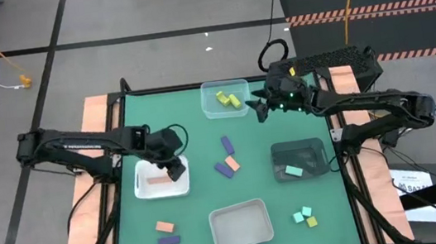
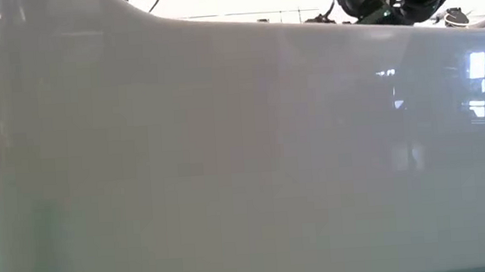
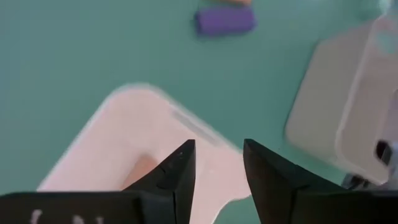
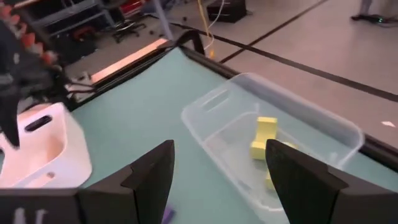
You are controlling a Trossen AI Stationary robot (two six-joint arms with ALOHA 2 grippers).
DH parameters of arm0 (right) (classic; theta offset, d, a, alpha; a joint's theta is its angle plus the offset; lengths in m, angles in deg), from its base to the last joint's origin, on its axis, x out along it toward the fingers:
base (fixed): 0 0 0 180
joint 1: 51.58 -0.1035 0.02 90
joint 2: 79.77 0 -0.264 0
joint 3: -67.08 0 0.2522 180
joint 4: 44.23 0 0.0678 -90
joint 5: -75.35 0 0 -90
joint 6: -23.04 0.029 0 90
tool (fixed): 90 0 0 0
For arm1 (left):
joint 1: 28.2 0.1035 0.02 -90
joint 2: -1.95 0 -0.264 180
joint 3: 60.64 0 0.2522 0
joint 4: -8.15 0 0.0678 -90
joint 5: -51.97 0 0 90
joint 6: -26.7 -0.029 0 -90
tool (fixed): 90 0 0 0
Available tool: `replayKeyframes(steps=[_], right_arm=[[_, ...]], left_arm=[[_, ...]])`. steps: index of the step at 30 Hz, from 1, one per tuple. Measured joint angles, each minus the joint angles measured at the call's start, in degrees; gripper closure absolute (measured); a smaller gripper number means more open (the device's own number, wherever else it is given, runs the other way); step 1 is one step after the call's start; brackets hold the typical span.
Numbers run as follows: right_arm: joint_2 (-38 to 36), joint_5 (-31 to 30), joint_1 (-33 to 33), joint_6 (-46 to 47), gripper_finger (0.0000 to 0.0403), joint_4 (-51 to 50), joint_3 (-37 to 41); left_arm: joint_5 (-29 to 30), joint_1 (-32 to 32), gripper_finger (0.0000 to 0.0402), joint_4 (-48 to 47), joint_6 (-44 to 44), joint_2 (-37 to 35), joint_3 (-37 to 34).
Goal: Sort & place blocks by color
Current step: Put the top purple block into the gray bin
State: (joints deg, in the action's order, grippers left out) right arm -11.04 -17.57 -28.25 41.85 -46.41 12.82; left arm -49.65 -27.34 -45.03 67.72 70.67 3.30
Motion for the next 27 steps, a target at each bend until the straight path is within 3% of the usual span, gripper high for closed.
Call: replayKeyframes(steps=[6,12,19,27], right_arm=[[0.26,-5.51,-6.05,-1.59,0.0161,-6.79,-5.28],[0.26,-9.35,-8.18,-4.1,0.0161,-7.71,-11.29],[0.45,-9.4,-11.74,1.77,0.0161,-9.75,-13.15],[7.4,-19.48,-19.59,8.04,0.0161,-10.54,-13.15]], left_arm=[[6.17,0.2,0.027,1.22,-2.79,-3.67,3.07],[11.79,0.23,0.027,9.97,-7.06,-6.01,3.29],[12.29,0.28,0.027,26.58,-15.97,-6.16,3.29],[12.23,0.28,0.027,36.15,-29.03,-6.16,3.29]])
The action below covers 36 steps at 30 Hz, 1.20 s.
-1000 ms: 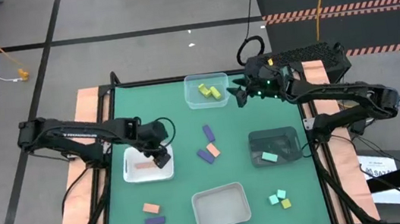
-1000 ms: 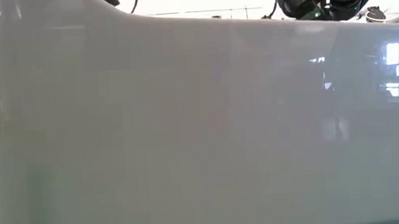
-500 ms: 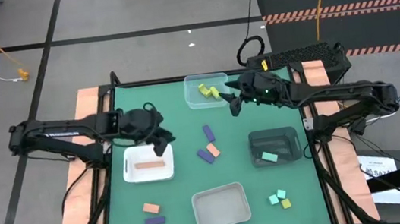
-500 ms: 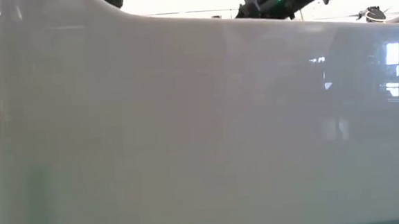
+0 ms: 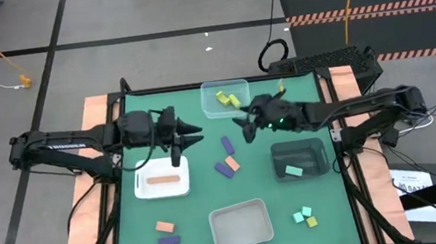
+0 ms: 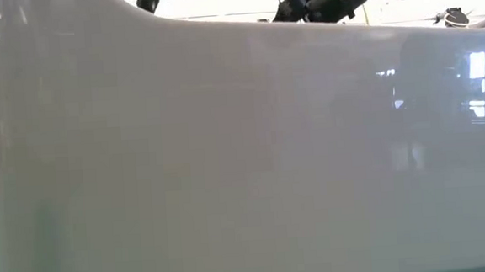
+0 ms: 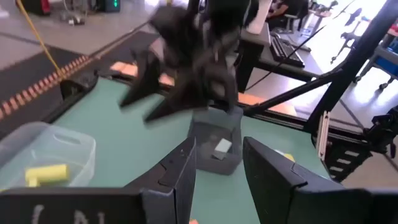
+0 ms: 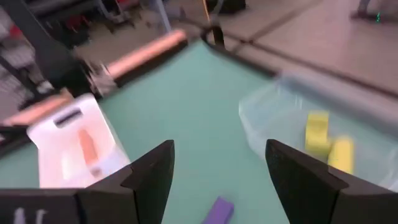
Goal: Sort & place blocks by color
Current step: Put the top purple block into the gray bin
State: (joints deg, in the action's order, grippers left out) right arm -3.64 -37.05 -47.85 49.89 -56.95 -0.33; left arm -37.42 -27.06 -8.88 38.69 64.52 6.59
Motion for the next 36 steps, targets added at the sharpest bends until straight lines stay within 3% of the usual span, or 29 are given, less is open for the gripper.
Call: replayKeyframes(steps=[13,26,36], right_arm=[[17.28,0.02,-4.15,20.58,0.0161,-1.31,-2.38],[33.48,-0.08,-4.57,20.46,0.0161,-20.6,-20.91],[37.57,2.82,-3.66,26.54,0.016,-22.92,-22.32]], left_arm=[[-5.54,0.27,0.027,-4.61,-13.34,-7.07,0.04],[-5.06,5.04,0.027,-11.82,-14.43,-15.63,0.0],[-5.05,5.7,0.027,-14.27,-14.25,-16.9,0.0]])
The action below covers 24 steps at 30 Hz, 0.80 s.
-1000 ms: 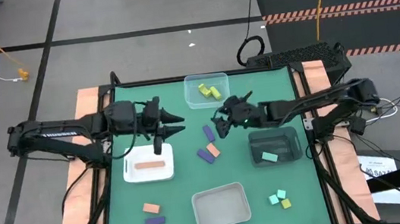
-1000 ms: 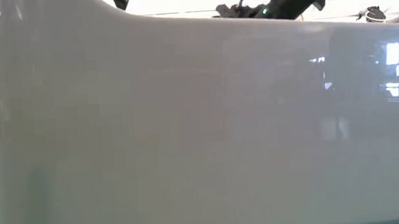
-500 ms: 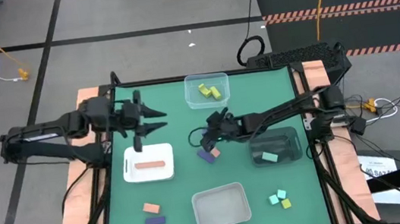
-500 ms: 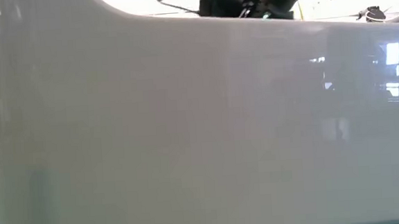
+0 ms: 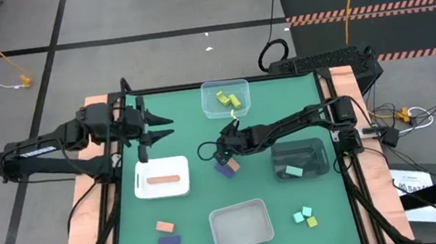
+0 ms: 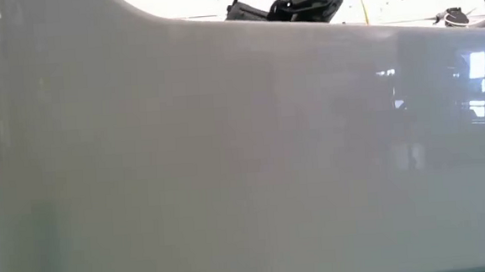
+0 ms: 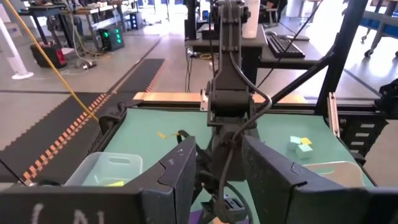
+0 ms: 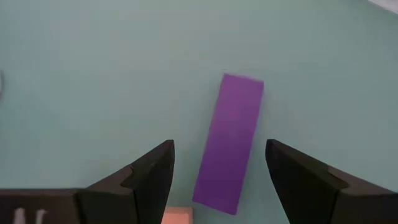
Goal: Sort & place blocks by color
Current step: Put the top purple block into the gray bin
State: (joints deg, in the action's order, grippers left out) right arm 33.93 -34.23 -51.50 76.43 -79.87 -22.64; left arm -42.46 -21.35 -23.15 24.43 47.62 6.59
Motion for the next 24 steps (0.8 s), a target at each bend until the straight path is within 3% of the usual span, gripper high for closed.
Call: replayKeyframes(steps=[8,19,24], right_arm=[[0.58,-2.2,-0.01,-2.45,0.0183,-0.97,0.0],[0.47,-2.83,0.6,-4.76,0.0355,-1.91,0.0],[0.47,0.26,0.9,-6.22,0.0378,0.01,0.0]], left_arm=[[0.01,0.0,0.027,-0.85,-0.38,0.02,0.0],[0.05,0.0,0.027,-1.75,-0.72,0.04,0.0],[0.05,0.0,0.027,-3.64,-1.57,0.07,0.0]])
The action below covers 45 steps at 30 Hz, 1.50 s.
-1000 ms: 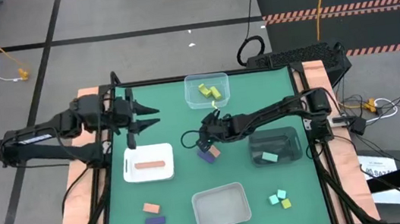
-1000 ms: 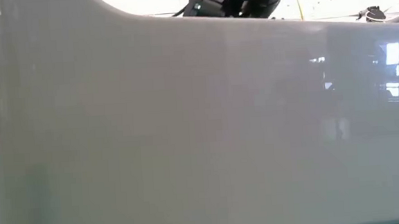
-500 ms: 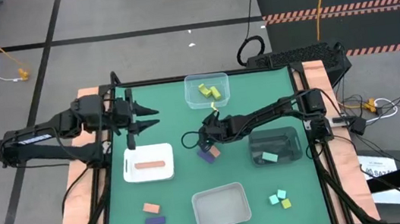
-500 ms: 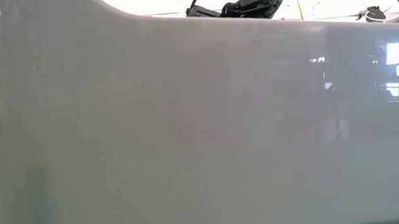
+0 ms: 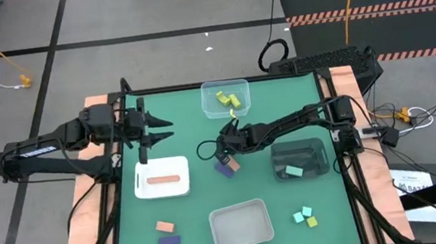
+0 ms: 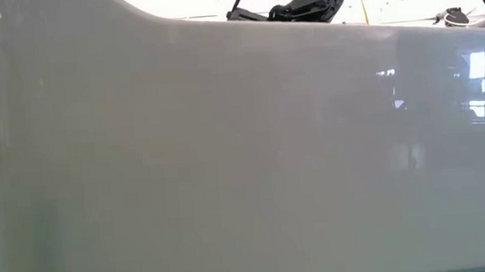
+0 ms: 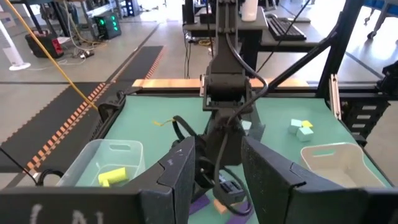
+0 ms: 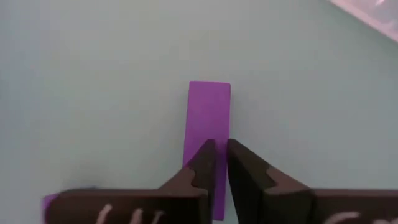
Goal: Sort & place blocks by color
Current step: Put the top purple block into the gray bin
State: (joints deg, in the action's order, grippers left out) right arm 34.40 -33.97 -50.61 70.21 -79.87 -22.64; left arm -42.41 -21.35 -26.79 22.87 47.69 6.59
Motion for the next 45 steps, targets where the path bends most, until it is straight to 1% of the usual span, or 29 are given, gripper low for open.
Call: replayKeyframes(steps=[2,4,7,10,13,15,17,21,24,32,38,41,43,45], right_arm=[[0.0,1.21,0.19,-1.27,0.036,0.57,0.0],[0.0,1.71,0.54,-1.44,0.033,0.88,0.0],[0.02,1.97,0.89,-1.41,0.0269,0.87,0.03],[0.07,4.42,0.96,-1.39,0.0205,1.99,0.06],[0.13,4.58,0.59,-1.18,0.0153,3.83,0.09],[0.14,4.44,0.37,-0.41,0.0132,4.88,0.09],[0.7,4.34,0.25,0.43,0.0122,5.54,0.09],[0.95,4.54,-0.04,3.0,0.0125,9.15,0.17],[0.83,3.18,-0.44,1.48,0.0132,11.2,0.04],[3.68,2.21,-1.46,-2.97,0.0135,9.39,0.03],[4.59,-2.17,-2.5,-5.77,0.0141,3.82,-0.19],[4.59,-2.47,-2.57,-6.26,0.0166,2.19,-0.17],[4.59,-2.89,-2.56,-6.33,0.0197,1.03,-0.15],[4.59,-2.99,-2.4,-6.39,0.0237,0.14,-0.11]], left_arm=[[0.01,0.0,0.027,-0.4,0.0,0.0,0.0],[0.0,0.0,0.027,-0.63,0.0,0.0,0.0],[0.0,0.0,0.027,-0.59,0.0,0.0,0.0],[0.0,0.0,0.027,-0.58,0.01,0.0,0.0],[0.0,0.0,0.027,-0.69,0.04,0.0,0.0],[0.0,0.0,0.027,-1.13,0.02,0.0,0.0],[0.0,0.0,0.027,-1.52,0.02,0.0,0.0],[0.0,0.0,0.027,-2.07,0.02,0.0,0.0],[0.0,0.0,0.027,-2.34,0.02,0.0,0.0],[0.0,0.0,0.027,-2.81,0.11,0.0,0.0],[0.0,0.0,0.027,-2.79,0.28,0.0,0.0],[0.0,0.0,0.027,-2.79,0.28,0.0,0.0],[0.0,0.0,0.027,-2.81,0.28,0.0,0.0],[0.0,0.0,0.027,-2.81,0.26,-0.01,0.0]])
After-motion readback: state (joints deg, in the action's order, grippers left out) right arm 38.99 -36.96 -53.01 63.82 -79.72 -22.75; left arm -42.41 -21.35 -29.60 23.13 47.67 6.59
